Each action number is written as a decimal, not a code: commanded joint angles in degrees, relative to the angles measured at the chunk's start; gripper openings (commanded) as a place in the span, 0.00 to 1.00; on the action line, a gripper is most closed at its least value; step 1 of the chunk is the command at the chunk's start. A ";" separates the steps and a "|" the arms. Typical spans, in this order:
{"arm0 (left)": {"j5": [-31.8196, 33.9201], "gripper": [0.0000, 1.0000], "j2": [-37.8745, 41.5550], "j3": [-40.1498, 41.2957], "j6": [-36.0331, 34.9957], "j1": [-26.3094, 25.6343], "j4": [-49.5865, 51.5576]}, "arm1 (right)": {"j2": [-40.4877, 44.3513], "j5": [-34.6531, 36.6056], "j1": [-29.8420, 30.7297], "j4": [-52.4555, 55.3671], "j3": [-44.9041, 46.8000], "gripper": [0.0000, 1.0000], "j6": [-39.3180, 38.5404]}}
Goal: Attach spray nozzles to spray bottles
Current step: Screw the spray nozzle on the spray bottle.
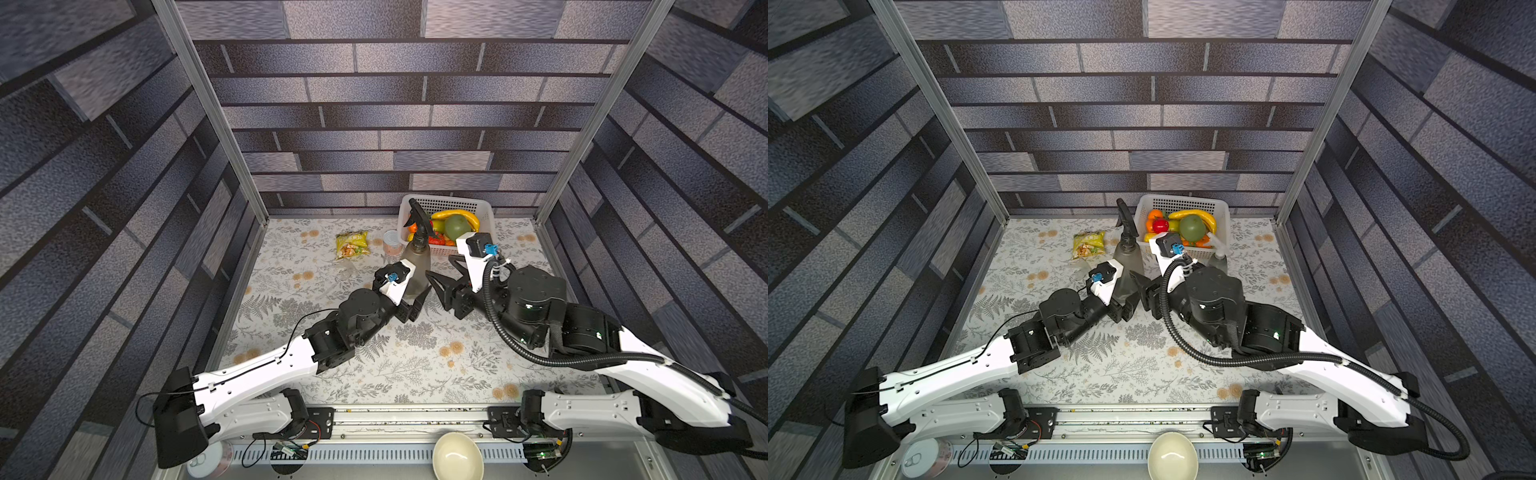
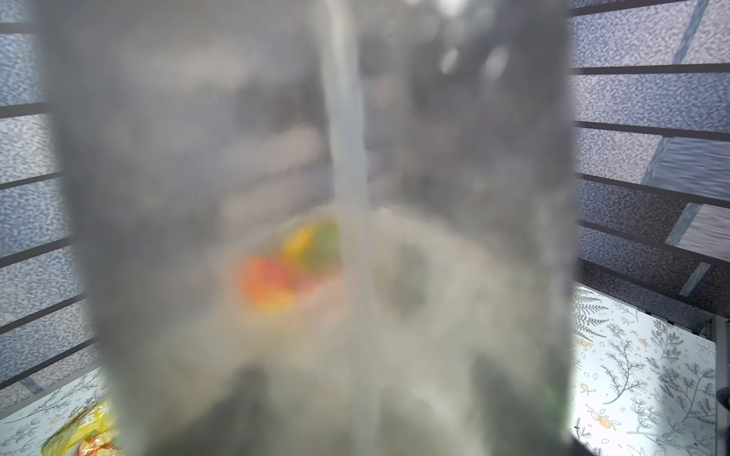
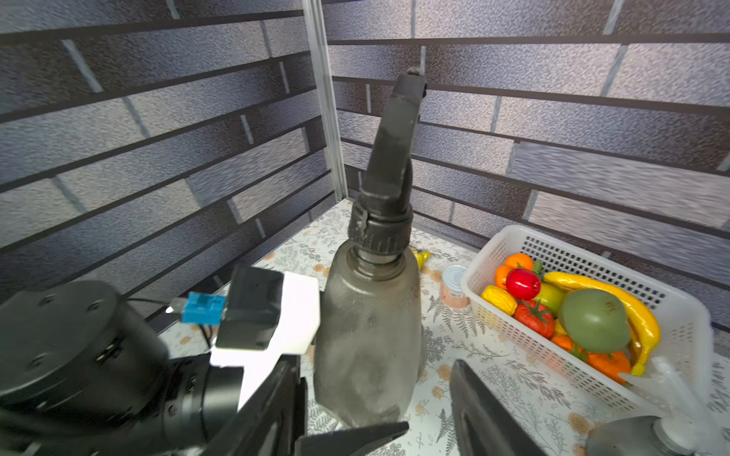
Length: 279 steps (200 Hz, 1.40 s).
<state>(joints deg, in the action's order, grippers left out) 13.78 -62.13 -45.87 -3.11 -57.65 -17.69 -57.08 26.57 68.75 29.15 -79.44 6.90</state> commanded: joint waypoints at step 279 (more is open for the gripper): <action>-12.75 0.67 3.24 0.03 -0.83 -1.06 -0.60 | -5.66 -57.48 -29.26 -10.17 -3.27 0.46 2.71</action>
<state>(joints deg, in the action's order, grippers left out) 1.65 -58.67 -43.46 -2.96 -58.19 -17.72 -62.94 -30.11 39.92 19.97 -81.49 9.43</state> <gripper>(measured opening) 0.845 0.483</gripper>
